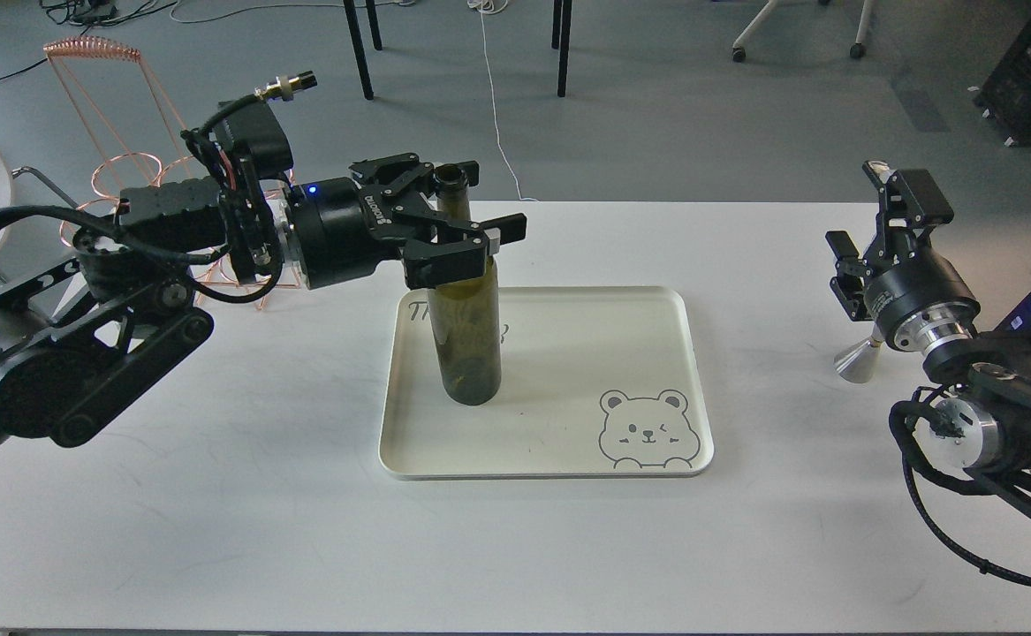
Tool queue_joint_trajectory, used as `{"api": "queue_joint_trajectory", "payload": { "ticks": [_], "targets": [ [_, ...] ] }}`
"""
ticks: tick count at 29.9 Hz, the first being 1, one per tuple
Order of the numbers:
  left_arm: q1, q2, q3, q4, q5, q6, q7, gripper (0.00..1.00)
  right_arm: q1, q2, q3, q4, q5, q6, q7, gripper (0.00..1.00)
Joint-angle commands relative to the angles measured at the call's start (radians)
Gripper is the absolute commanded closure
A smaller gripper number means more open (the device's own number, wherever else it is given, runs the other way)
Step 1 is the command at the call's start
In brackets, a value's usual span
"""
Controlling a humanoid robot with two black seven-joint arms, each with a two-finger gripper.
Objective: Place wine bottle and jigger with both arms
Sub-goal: 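Reach the left gripper to the wine bottle neck and grasp it, then lift the wine bottle and carry it over the copper rack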
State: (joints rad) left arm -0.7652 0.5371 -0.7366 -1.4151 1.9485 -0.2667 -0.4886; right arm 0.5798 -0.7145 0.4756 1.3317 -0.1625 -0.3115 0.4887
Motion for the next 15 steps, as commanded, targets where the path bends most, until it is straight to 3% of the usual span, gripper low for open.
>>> {"api": "queue_joint_trajectory", "payload": {
  "ticks": [1, 4, 7, 11, 15],
  "targets": [
    [-0.002, -0.009, 0.002, 0.028, 0.001, 0.012, 0.0, 0.38, 0.0, 0.0, 0.003, 0.001, 0.0, 0.0, 0.0, 0.04],
    [-0.003, -0.012, 0.002, 0.03, 0.0, 0.014, 0.0, 0.47, 0.0, 0.001, 0.006, 0.001, 0.0, 0.0, 0.0, 0.04],
    [-0.003, -0.012, 0.002, 0.03, 0.007, 0.014, 0.0, 0.69, 0.0, 0.001, 0.006, 0.001, 0.0, 0.0, 0.0, 0.04],
    [-0.005, -0.011, 0.002, 0.03, 0.009, 0.014, 0.0, 0.86, 0.0, 0.001, 0.006, 0.0, 0.0, 0.0, 0.0, 0.04],
    [-0.032, -0.002, 0.002, 0.03, 0.003, 0.015, 0.0, 0.9, 0.0, 0.004, 0.006, 0.0, 0.0, 0.0, 0.0, 0.04]
  ]
}}
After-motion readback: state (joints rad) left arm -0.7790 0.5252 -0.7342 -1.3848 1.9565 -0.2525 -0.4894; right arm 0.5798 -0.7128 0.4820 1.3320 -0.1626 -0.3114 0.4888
